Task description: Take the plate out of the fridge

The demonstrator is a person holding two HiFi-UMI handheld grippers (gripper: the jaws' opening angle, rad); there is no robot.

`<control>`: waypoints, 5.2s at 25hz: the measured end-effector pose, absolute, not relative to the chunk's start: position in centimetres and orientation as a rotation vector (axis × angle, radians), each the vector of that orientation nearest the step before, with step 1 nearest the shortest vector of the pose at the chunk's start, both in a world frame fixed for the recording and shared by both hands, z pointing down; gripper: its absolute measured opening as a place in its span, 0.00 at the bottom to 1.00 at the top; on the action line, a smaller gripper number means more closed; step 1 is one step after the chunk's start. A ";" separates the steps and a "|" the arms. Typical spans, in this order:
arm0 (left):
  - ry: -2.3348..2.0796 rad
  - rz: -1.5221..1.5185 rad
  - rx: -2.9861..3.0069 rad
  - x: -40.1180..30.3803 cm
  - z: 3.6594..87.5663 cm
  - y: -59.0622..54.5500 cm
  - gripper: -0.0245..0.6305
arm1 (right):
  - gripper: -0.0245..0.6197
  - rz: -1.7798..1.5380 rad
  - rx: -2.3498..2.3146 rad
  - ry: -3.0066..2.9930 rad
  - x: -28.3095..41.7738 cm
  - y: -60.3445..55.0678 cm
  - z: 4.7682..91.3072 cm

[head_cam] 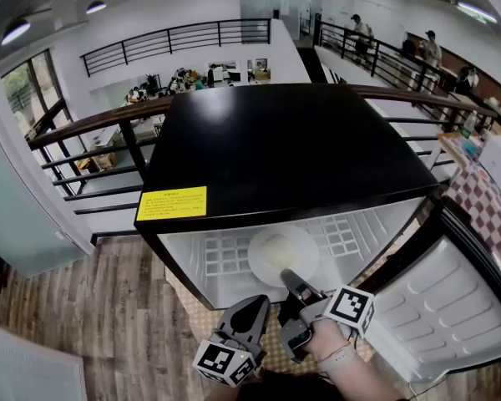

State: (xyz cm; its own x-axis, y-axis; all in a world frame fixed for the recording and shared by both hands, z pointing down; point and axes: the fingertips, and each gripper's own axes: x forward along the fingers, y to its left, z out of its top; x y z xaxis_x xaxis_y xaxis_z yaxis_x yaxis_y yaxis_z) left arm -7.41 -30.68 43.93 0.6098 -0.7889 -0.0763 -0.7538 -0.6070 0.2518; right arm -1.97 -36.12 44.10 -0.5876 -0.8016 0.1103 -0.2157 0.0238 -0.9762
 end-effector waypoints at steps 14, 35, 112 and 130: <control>-1.277 -0.273 2.634 -7.3 44.0 -30.6 0.05 | 0.14 -1.596 -0.988 1.779 -1.7 -35.0 43.9; -1.255 -0.277 2.638 -6.9 44.0 -30.3 0.05 | 0.15 -1.529 -1.004 1.766 -0.4 -35.6 43.8; -1.270 -0.263 2.636 -8.2 43.8 -26.4 0.05 | 0.13 -1.514 -0.864 1.623 0.2 -32.4 44.0; -1.302 -0.232 2.610 -9.0 45.2 -20.2 0.05 | 0.13 -1.499 -0.860 1.578 2.5 -25.0 45.3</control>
